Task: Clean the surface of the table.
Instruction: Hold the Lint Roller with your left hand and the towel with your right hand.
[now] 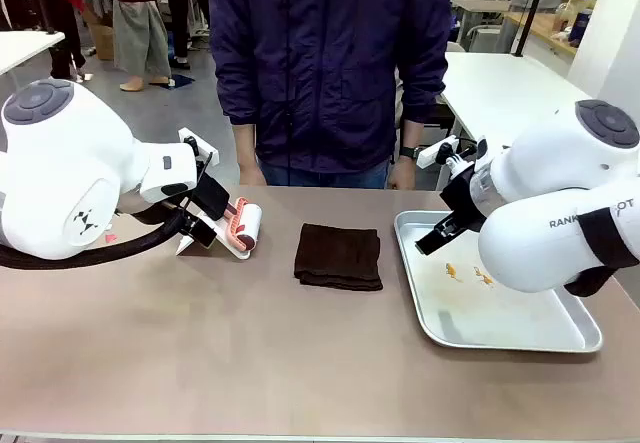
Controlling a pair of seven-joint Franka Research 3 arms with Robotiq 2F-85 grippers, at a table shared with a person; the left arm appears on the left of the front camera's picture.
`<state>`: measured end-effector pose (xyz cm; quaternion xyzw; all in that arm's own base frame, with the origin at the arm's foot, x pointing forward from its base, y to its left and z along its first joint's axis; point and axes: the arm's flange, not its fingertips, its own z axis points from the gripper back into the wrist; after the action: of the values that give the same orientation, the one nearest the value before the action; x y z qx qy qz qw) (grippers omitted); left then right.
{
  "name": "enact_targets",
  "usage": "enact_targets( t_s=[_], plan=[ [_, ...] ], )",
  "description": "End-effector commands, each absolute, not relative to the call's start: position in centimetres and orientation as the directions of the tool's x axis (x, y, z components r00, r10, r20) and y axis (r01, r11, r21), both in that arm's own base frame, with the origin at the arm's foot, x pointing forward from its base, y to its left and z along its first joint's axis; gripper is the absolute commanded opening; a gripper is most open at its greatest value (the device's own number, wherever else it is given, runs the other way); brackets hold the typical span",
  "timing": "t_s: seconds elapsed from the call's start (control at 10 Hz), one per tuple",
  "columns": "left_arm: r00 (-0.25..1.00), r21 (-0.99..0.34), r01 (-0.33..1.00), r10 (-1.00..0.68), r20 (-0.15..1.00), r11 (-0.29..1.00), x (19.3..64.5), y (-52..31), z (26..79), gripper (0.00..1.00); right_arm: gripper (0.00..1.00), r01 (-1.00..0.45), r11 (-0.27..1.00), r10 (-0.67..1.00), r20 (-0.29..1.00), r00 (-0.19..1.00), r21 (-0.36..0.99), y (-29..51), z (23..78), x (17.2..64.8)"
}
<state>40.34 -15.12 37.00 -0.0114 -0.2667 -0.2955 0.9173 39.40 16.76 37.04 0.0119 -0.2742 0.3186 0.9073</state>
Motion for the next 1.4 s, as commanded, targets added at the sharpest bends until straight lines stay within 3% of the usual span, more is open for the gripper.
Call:
enact_targets(
  t_s=[0.0,1.3],
  plan=[
    [0.683,0.137,0.548,-0.536,0.496,0.825,40.34,-15.13,37.01,1.00,1.00,-0.585,0.797,0.572,0.505,0.646,-0.153,16.76,37.05,39.41],
    [0.683,0.137,0.548,-0.536,0.496,0.825,40.34,-15.13,37.01,1.00,1.00,-0.585,0.797,0.572,0.505,0.646,-0.153,16.76,37.05,39.41]
  ],
)
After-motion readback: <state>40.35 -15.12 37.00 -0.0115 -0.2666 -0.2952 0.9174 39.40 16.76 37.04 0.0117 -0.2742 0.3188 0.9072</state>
